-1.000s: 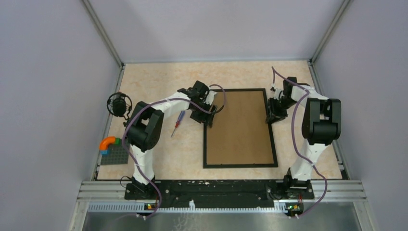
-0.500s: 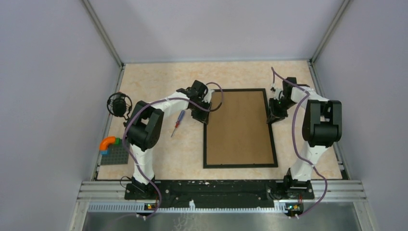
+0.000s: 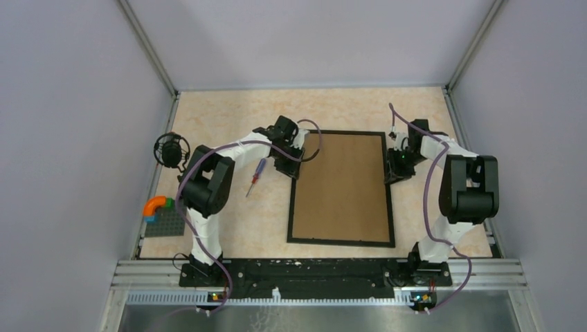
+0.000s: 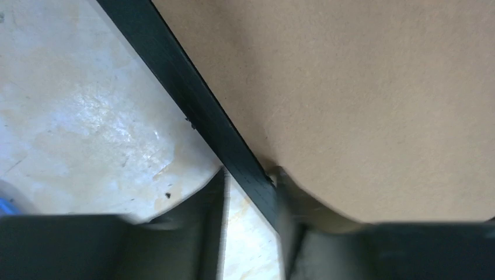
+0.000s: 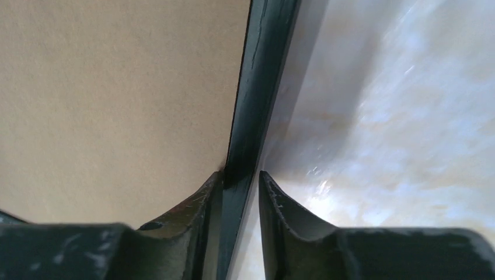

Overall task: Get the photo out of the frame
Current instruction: Adjust the photo frame at the center of the board.

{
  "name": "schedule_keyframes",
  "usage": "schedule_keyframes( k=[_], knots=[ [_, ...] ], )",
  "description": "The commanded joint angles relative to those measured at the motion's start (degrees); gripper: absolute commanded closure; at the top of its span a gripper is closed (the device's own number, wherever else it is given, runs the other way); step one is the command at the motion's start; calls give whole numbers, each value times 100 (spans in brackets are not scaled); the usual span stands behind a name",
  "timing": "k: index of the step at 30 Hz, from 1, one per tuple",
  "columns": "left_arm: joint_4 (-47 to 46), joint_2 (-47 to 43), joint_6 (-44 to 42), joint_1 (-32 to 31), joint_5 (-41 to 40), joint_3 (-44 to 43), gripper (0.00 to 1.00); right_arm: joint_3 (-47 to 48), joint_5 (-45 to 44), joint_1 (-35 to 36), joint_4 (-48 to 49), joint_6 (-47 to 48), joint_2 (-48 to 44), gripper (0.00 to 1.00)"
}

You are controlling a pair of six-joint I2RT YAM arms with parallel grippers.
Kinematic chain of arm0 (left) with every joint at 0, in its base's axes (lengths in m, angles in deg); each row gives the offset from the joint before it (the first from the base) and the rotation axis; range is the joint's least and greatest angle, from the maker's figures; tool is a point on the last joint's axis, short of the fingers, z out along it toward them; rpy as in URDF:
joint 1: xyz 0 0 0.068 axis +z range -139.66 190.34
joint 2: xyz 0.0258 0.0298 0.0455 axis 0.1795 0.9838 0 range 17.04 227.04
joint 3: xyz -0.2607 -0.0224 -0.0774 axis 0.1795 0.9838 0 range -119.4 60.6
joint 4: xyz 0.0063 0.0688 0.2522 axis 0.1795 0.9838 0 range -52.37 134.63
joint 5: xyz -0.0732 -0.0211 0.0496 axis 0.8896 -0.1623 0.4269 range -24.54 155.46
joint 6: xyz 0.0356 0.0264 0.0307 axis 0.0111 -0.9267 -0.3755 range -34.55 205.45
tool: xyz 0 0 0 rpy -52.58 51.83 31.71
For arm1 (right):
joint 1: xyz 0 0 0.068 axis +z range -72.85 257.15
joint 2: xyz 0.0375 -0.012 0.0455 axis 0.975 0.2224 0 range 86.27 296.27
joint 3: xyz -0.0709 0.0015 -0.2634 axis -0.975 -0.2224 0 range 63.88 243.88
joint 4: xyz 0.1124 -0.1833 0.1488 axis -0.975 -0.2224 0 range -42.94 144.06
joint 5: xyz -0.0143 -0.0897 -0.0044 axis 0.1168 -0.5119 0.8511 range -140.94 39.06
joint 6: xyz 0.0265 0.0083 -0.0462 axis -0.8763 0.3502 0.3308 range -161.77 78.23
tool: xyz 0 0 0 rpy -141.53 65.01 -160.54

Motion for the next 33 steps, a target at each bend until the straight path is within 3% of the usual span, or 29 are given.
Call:
schedule_keyframes(
  k=[1,4,7,15,27,29,33],
  knots=[
    [-90,-420,-410,54,-245,151,50,-196,306,158,-540,166,-546,62],
    [-143,-323,-389,191,-613,-456,32,237,216,158,-449,10,-794,44],
    [-114,110,-414,322,-828,-1163,26,700,-39,158,-116,-138,-671,40],
    [80,1207,-302,594,-578,-2548,30,1534,-85,150,328,-563,564,44],
    [-288,1565,-147,533,-426,-2444,28,1718,-268,156,643,-879,1165,50],
    [-311,1650,-130,537,-569,-2468,31,1731,-345,152,712,-911,1224,51],
    [-166,1909,-117,541,-858,-2645,47,1850,-398,155,729,-949,1435,57]
  ],
)
